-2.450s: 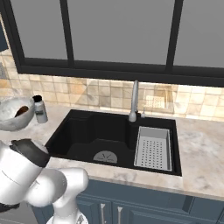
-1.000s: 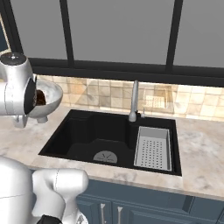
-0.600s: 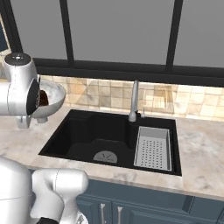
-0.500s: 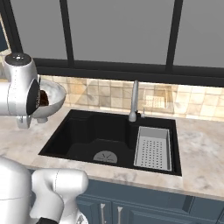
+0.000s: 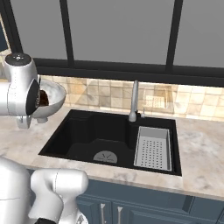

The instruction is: Pick the sweet potato from the sink and place it in the bowl. Then pick the bowl and place it in the microwave. Then close the microwave door and press the start button.

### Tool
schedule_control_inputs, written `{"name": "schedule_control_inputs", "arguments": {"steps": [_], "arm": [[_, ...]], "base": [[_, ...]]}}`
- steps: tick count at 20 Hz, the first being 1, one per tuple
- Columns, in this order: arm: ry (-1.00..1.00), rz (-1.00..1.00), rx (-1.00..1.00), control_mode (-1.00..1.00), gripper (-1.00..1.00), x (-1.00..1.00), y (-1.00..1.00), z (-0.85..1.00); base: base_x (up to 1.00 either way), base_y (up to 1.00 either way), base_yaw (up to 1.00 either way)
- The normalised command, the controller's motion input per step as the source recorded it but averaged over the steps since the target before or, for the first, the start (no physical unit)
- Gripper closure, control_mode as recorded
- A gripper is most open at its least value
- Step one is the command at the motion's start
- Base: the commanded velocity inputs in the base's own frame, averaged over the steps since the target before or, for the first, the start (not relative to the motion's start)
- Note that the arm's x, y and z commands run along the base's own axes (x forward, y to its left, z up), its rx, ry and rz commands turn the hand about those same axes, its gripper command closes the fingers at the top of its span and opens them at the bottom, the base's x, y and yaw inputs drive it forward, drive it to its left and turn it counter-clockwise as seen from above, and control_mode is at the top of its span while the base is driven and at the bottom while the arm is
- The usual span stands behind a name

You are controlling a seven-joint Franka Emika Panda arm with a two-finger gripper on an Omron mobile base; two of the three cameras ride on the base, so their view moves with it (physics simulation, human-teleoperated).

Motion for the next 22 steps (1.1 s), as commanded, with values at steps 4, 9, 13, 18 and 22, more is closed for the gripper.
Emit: {"name": "schedule_control_inputs", "arguments": {"steps": [4, 9, 13, 18, 22], "arm": [[0.00, 0.00, 0.00, 1.00, 1.00, 0.00, 0.00, 0.00], [0.00, 0.00, 0.00, 1.00, 1.00, 0.00, 0.00, 0.00], [0.00, 0.00, 0.00, 1.00, 1.00, 0.00, 0.00, 0.00], [0.00, 0.00, 0.00, 1.00, 1.00, 0.00, 0.00, 0.00], [0.00, 0.00, 0.00, 1.00, 1.00, 0.00, 0.00, 0.00]], "base": [[-0.77, -0.01, 0.00], [-0.97, -0.01, 0.00], [-0.51, -0.01, 0.14], [-0.15, -0.13, 0.51], [-0.25, -0.06, 0.64]]}}
